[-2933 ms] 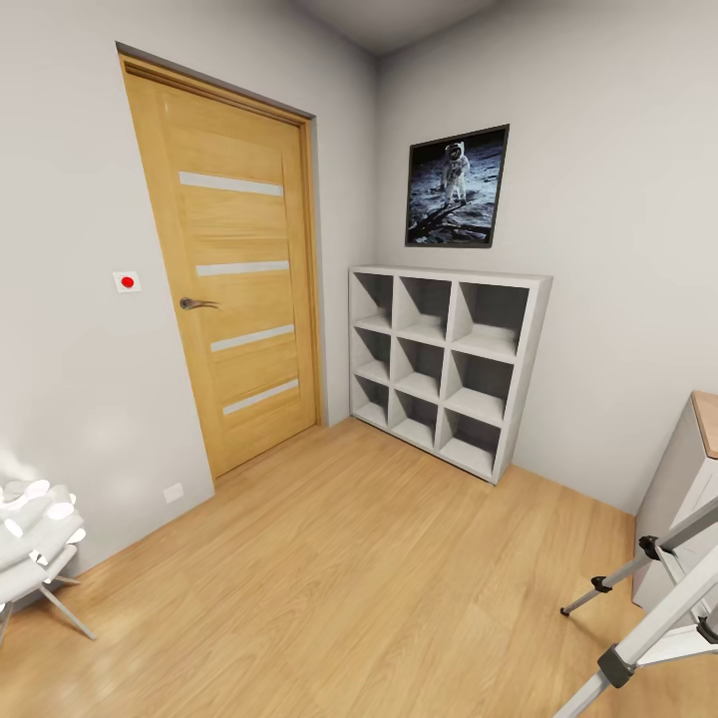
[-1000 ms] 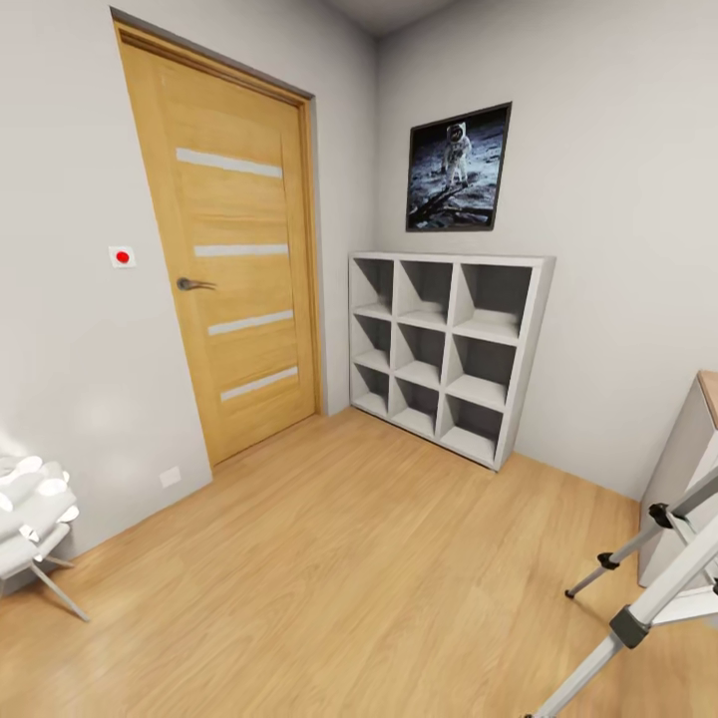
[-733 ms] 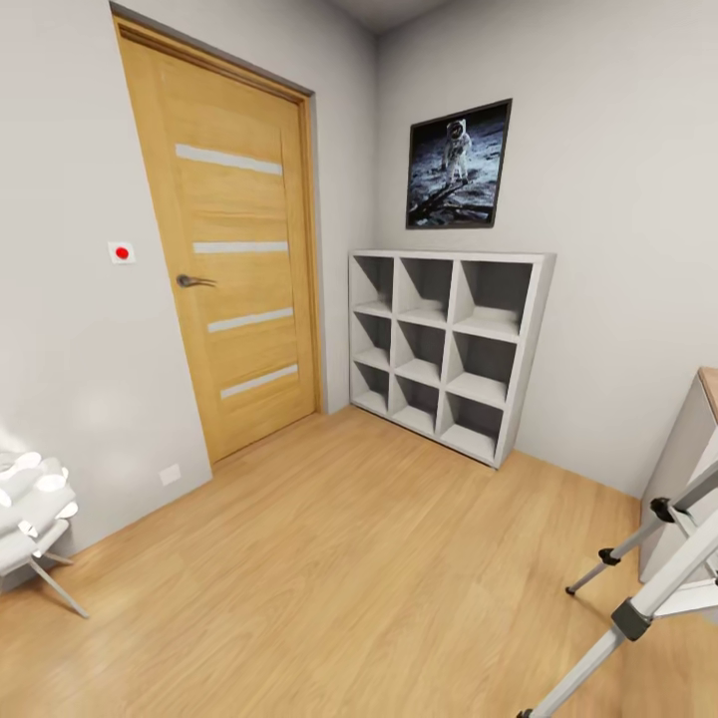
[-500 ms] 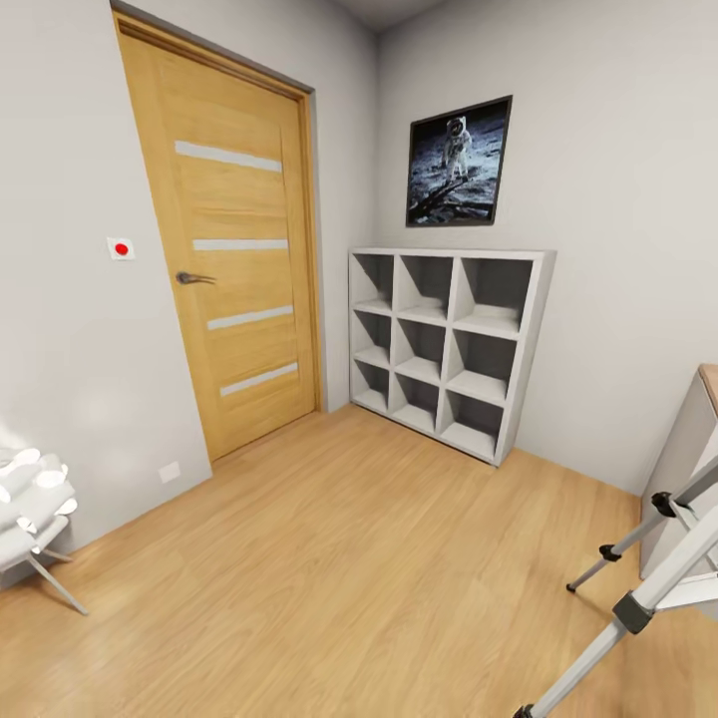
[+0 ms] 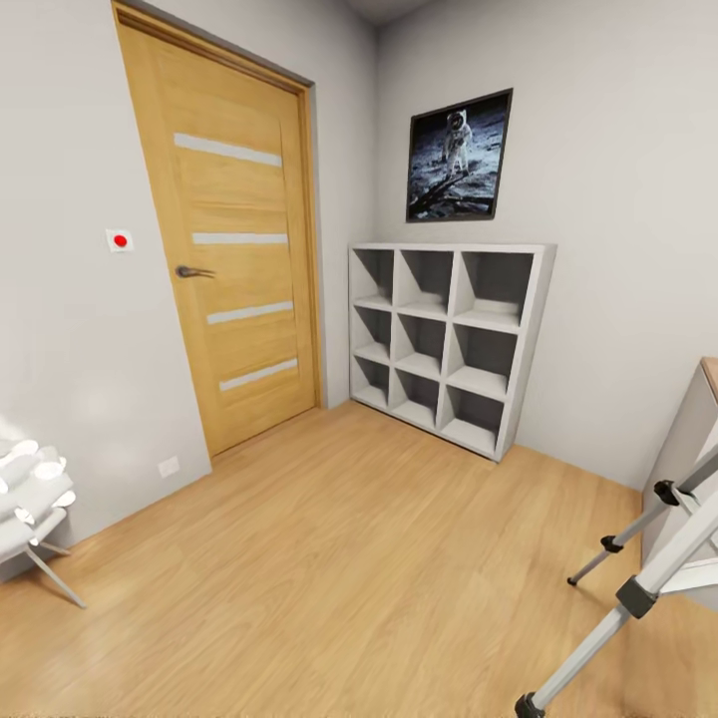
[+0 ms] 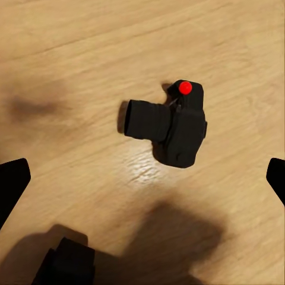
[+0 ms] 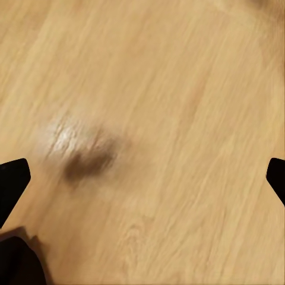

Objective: Attach the digital camera to the camera tripod in the bedroom.

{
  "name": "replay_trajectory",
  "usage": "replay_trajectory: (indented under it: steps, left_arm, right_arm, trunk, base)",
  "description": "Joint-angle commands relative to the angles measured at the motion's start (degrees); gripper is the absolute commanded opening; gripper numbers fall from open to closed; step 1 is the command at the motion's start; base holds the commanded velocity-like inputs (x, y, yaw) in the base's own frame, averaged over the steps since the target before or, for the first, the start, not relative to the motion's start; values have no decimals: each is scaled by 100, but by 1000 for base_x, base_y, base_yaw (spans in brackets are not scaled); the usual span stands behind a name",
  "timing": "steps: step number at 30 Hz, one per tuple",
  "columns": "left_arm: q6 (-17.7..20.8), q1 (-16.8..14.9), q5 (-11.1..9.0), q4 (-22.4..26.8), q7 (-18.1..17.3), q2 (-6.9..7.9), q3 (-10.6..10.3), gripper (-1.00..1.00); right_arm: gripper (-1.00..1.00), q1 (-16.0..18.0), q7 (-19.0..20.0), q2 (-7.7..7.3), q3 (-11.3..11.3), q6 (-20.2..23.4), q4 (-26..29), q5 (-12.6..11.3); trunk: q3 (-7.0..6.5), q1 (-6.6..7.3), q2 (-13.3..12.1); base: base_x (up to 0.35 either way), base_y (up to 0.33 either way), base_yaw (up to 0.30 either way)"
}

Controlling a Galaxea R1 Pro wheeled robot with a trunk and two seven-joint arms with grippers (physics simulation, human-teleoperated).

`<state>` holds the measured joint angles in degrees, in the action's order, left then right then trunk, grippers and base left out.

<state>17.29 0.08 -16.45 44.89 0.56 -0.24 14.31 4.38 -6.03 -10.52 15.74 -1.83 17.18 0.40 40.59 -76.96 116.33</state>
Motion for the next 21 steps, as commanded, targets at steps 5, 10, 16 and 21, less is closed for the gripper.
replay_trajectory:
  steps: [5,10,16,21]
  left_arm:
    - [38,1,-59,12,6,-2,10,100]
    - [36,1,-60,11,6,-2,10,100]
    - [31,1,-60,11,6,-2,10,100]
    - [30,1,-60,11,6,-2,10,100]
  right_arm:
    - [100,2,-4,-1,17,-19,-5,4]
    - [100,3,-5,-2,17,-19,-5,4]
    - [100,3,-15,1,17,-19,-5,4]
    - [100,3,-13,4,17,-19,-5,4]
  trunk:
    - [95,-110,204]
    - [185,-220,405]
    - [293,-352,645]
    - [382,-461,846]
  base:
    - [0,0,0]
    - [0,0,0]
    - [0,0,0]
    - [0,0,0]
